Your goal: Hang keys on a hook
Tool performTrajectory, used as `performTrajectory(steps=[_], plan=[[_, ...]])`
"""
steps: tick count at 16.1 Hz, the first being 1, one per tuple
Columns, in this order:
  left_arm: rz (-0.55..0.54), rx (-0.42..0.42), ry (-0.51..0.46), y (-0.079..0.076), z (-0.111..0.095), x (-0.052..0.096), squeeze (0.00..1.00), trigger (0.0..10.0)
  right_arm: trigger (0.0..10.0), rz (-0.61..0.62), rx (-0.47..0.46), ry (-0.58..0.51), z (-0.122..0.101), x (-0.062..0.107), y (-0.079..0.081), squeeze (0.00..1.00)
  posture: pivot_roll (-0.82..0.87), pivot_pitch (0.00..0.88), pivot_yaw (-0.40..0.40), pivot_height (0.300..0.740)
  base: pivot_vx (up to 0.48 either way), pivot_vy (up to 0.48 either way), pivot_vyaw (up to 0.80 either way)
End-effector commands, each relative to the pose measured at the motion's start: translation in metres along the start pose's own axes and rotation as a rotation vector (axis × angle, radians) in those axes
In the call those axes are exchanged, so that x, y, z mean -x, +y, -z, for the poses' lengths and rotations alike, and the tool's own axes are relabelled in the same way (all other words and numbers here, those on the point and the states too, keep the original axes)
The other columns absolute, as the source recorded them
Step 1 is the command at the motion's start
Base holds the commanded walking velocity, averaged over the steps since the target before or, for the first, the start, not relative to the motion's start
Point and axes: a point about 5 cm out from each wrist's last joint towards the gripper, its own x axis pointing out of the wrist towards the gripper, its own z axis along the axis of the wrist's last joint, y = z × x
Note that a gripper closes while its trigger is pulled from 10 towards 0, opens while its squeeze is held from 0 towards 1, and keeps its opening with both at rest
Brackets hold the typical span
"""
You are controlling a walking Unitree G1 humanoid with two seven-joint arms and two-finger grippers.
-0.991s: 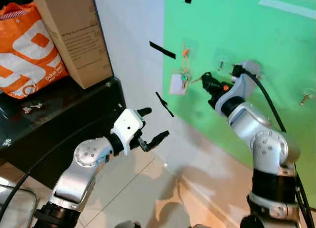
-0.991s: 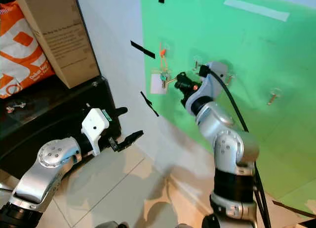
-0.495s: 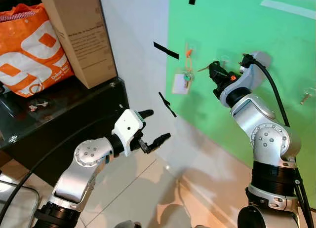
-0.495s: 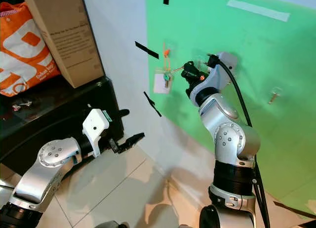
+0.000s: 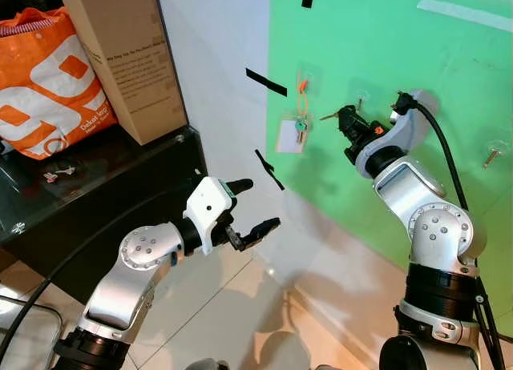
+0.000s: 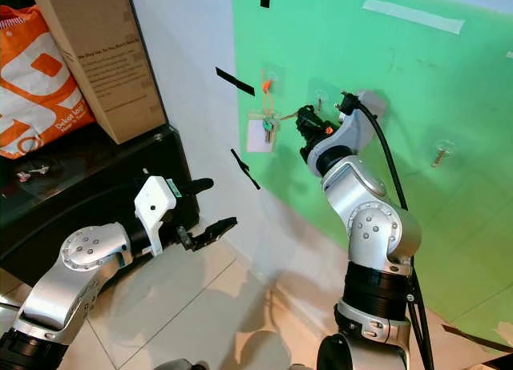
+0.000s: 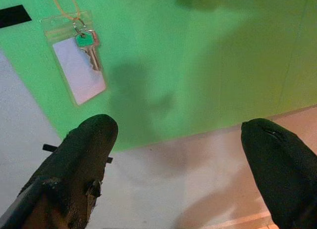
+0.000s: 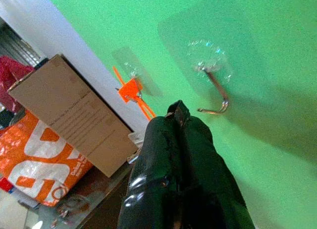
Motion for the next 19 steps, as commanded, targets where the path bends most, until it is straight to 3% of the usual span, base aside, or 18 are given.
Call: performTrajectory(steps=[1, 6, 12, 16, 19], plan=[[0.011, -0.015, -0.001, 0.001, -0.004, 0.001, 0.0, 10.0, 10.0, -0.019, -0.019, 0.017, 0.003, 0.001, 0.001, 0.0, -0.05, 0.0, 0.065, 0.74, 0.0, 0.0, 0.0], [0.02, -0.009, 0.007, 0.0, -0.003, 0.001, 0.0, 10.0, 10.0, 0.029, -0.064, 0.062, 0.009, 0.001, -0.006, 0.0, -0.05, 0.0, 0.064, 0.74, 0.0, 0.0, 0.0], [0.022, -0.008, 0.012, 0.0, -0.002, 0.002, 0.0, 10.0, 10.0, 0.038, -0.036, 0.087, 0.014, 0.002, -0.008, 0.0, -0.05, 0.0, 0.064, 0.74, 0.0, 0.0, 0.0], [0.022, -0.01, 0.01, 0.0, -0.003, 0.002, 0.0, 10.0, 10.0, -0.026, 0.047, 0.011, 0.003, 0.002, 0.005, 0.0, -0.05, 0.0, 0.065, 0.74, 0.0, 0.0, 0.0], [0.022, -0.01, 0.01, 0.0, -0.003, 0.002, 0.0, 10.0, 10.0, -0.055, 0.052, -0.053, -0.007, 0.002, 0.012, 0.0, -0.05, 0.0, 0.064, 0.74, 0.0, 0.0, 0.0]])
